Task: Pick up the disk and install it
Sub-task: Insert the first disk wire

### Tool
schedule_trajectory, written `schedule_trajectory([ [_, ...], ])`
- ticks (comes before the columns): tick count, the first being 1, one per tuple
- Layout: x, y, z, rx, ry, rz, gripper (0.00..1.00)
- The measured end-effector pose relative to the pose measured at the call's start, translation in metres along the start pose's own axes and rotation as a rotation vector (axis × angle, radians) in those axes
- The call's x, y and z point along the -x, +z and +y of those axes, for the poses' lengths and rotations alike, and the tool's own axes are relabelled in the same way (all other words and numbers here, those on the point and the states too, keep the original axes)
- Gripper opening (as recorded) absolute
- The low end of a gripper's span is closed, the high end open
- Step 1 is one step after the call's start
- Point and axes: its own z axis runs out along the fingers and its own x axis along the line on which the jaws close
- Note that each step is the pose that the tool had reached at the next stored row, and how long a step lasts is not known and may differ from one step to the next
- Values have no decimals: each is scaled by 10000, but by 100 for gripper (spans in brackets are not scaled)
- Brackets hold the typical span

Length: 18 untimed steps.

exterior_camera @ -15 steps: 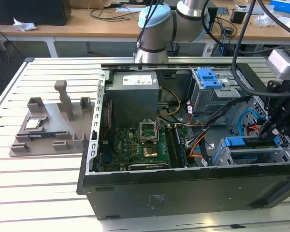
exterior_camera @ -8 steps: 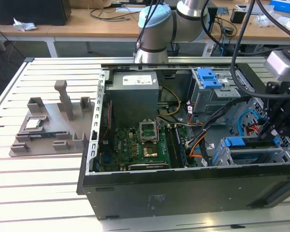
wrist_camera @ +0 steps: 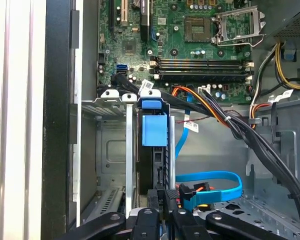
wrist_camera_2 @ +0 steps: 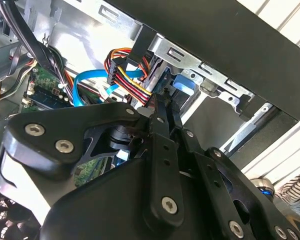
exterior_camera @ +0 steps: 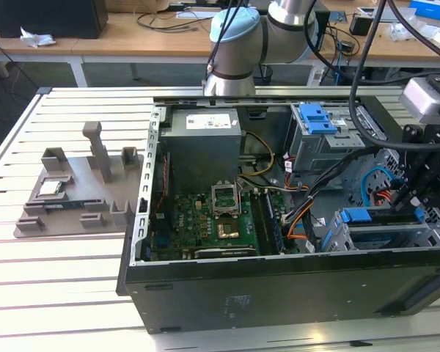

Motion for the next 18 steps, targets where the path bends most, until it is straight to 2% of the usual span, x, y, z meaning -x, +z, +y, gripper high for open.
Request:
schedule_trajectory([
  [4, 0, -27, 3, -1, 2, 9, 17],
  [6, 2, -26, 3, -1, 1, -22, 17],
  [12, 17, -24, 2, 1, 1, -33, 17],
  [18, 18, 15, -7, 104, 0, -52, 17],
])
